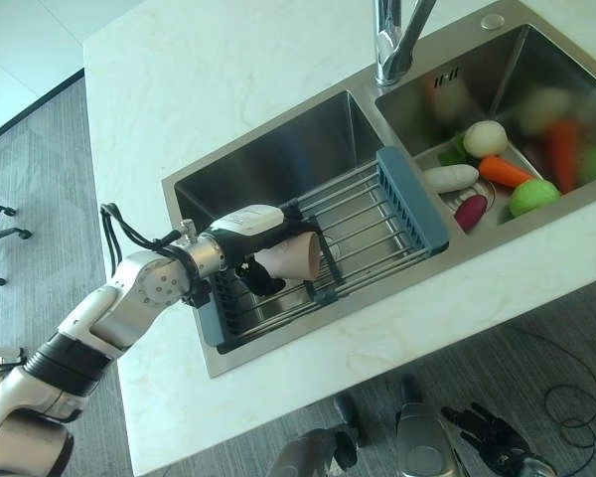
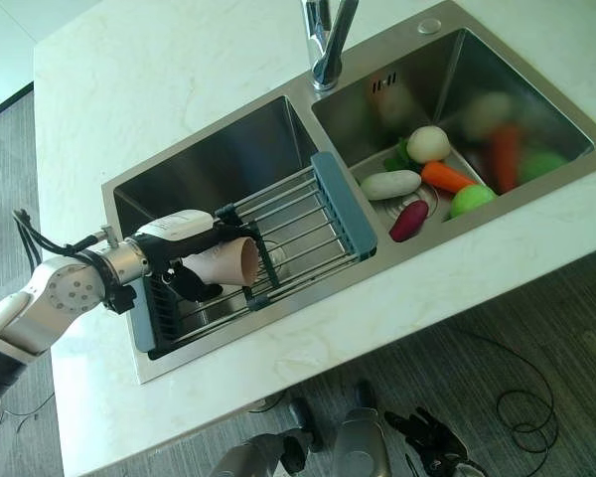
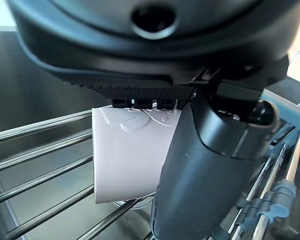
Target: Place the dishes in the dishwasher.
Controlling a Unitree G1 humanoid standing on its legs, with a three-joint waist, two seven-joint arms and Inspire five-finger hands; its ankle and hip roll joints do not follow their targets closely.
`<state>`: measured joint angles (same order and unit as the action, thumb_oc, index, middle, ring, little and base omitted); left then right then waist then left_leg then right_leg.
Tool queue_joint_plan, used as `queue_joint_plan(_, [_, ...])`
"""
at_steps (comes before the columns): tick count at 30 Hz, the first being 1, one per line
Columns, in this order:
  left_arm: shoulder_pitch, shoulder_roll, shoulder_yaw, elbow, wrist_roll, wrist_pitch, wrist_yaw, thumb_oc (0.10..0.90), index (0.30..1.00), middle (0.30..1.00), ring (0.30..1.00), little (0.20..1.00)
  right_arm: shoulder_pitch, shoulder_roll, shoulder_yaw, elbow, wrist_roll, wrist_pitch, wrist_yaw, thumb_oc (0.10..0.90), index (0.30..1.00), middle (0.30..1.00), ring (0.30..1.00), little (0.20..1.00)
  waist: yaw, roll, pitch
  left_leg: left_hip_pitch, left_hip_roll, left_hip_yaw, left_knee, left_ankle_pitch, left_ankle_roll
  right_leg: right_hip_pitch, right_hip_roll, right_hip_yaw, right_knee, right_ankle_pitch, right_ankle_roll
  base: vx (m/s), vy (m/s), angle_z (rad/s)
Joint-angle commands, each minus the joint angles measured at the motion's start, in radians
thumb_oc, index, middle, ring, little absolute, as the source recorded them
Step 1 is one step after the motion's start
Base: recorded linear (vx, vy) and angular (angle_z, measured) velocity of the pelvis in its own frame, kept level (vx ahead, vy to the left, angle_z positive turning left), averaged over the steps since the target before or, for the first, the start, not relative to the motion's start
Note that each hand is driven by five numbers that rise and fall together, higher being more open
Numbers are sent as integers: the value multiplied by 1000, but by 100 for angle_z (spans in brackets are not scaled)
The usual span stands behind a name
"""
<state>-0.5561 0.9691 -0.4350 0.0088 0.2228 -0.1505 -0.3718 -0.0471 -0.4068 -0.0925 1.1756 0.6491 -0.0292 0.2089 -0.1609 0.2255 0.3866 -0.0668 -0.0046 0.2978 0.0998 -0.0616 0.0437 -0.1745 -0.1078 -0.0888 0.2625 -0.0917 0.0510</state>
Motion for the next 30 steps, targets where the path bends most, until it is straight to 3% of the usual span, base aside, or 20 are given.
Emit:
queue_joint_plan(1, [-6,44,107,28,76,10,71,800,900,900,900,900,51,-22,-16,-21,10,-9,0,800,900,900,900,900,-3,-3,-51,-75,16,-74,200,-196,-37,-11,-16,-9,38,-106,62,0,0,0])
queue_joint_plan(3, [-5,50,106,26,113,9,65,800,900,900,900,900,50,-22,-18,-23,6,-8,0,800,900,900,900,900,-2,-4,-49,-75,16,-74,200,-196,-38,-10,-16,-11,38,-106,63,0,0,0])
queue_joint_plan(5, [-7,53,101,30,130,-11,75,400,300,300,300,300,48,-21,-15,-25,8,-6,-1,800,900,900,900,900,-2,-5,-48,-76,17,-74,200,-195,-38,-11,-17,-12,38,-105,64,0,0,0])
queue_joint_plan(12, [-36,74,74,17,183,-47,83,400,300,300,300,300,43,-20,-9,-20,6,-6,-1,800,900,900,900,900,-2,-8,-47,-75,20,-72,200,-196,-38,-10,-17,-17,38,-105,64,0,0,0])
queue_joint_plan(22, [-53,92,67,-5,185,-16,57,400,300,300,300,300,44,-21,-10,-23,-6,-4,-6,800,900,900,900,900,0,-6,-55,-66,26,-65,200,-196,-41,1,-20,-28,38,-111,63,0,0,0])
queue_joint_plan(25, [-49,94,77,-14,177,-29,82,400,300,300,300,300,44,-19,-10,-20,-14,-3,-7,800,900,900,900,900,4,-7,-65,-62,26,-67,200,-196,-42,7,-18,-31,38,-115,61,-2,-1,3])
queue_joint_plan(30, [-42,102,111,-42,137,-77,214,400,300,300,300,300,41,-11,-2,-6,-23,-9,-16,800,900,900,900,900,18,-15,-83,-45,27,-76,200,-202,-42,32,-18,-44,38,-131,55,-5,-6,11])
